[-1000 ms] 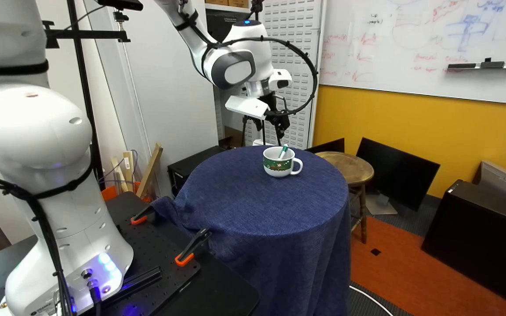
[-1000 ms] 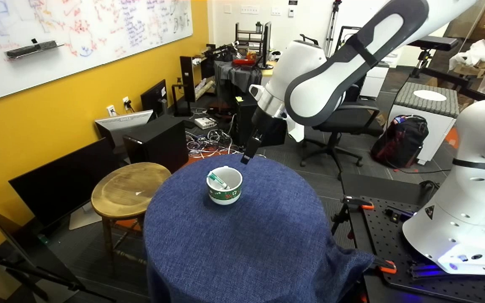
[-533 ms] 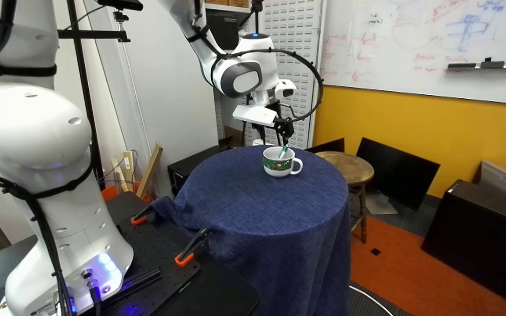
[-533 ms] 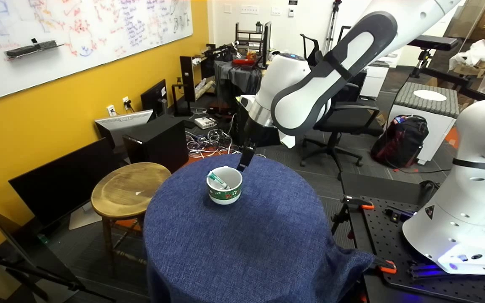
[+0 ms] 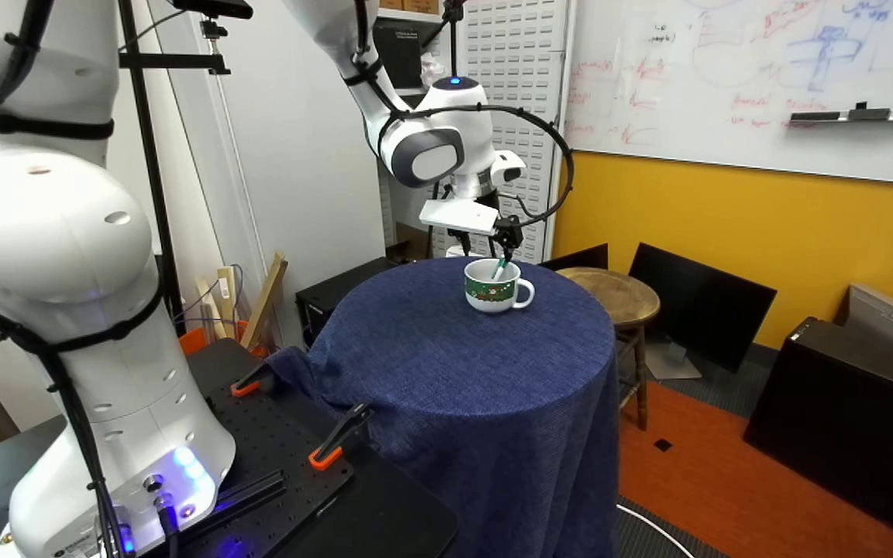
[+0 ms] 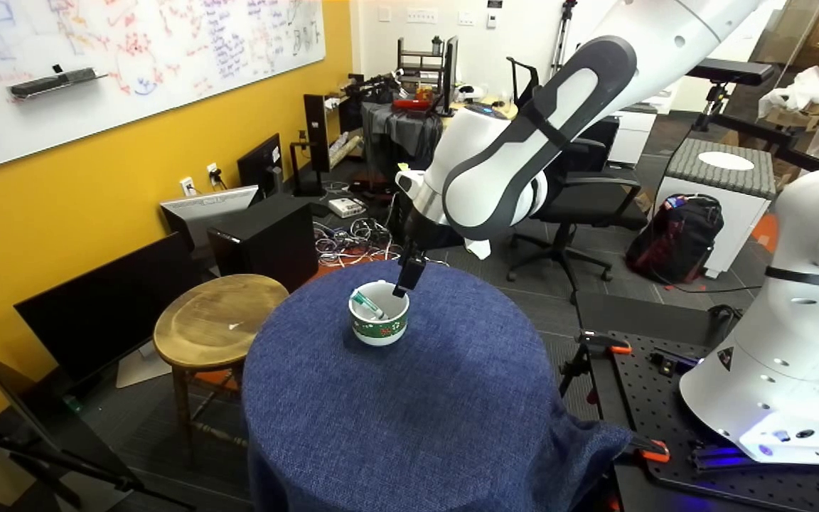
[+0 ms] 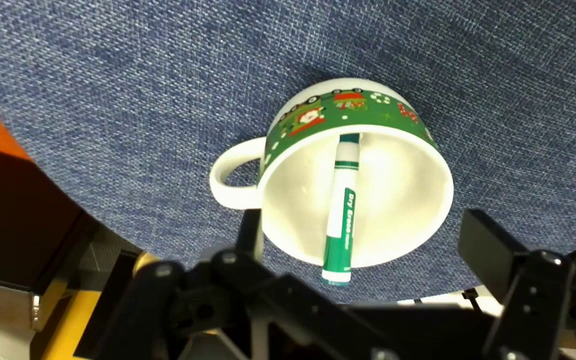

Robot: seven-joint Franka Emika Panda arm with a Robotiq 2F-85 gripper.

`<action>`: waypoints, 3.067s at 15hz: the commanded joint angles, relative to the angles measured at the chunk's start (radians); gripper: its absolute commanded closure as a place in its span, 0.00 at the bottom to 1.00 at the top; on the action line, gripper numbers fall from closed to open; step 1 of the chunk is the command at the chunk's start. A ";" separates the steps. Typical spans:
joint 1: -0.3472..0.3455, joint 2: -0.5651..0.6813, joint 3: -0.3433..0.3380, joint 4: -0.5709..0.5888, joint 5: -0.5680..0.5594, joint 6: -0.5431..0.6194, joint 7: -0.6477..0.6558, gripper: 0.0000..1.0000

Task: Put the marker on the table

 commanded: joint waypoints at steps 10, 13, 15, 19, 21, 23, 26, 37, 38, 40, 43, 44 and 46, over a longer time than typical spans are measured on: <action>-0.120 0.154 0.143 0.101 0.066 0.119 -0.073 0.00; -0.116 0.187 0.132 0.133 0.057 0.113 -0.065 0.00; -0.110 0.200 0.128 0.149 0.051 0.112 -0.060 0.00; -0.095 0.212 0.122 0.165 0.040 0.116 -0.056 0.13; -0.091 0.215 0.122 0.172 0.038 0.115 -0.056 0.16; -0.085 0.217 0.120 0.178 0.036 0.110 -0.053 0.14; -0.083 0.226 0.115 0.194 0.033 0.096 -0.050 0.16; -0.076 0.274 0.102 0.242 0.022 0.064 -0.044 0.29; -0.075 0.277 0.100 0.245 0.020 0.063 -0.043 0.35; -0.071 0.280 0.097 0.247 0.017 0.064 -0.043 0.61; -0.065 0.282 0.091 0.249 0.014 0.064 -0.042 0.77; -0.063 0.282 0.090 0.249 0.014 0.064 -0.042 0.84; -0.061 0.279 0.090 0.245 0.014 0.065 -0.042 0.99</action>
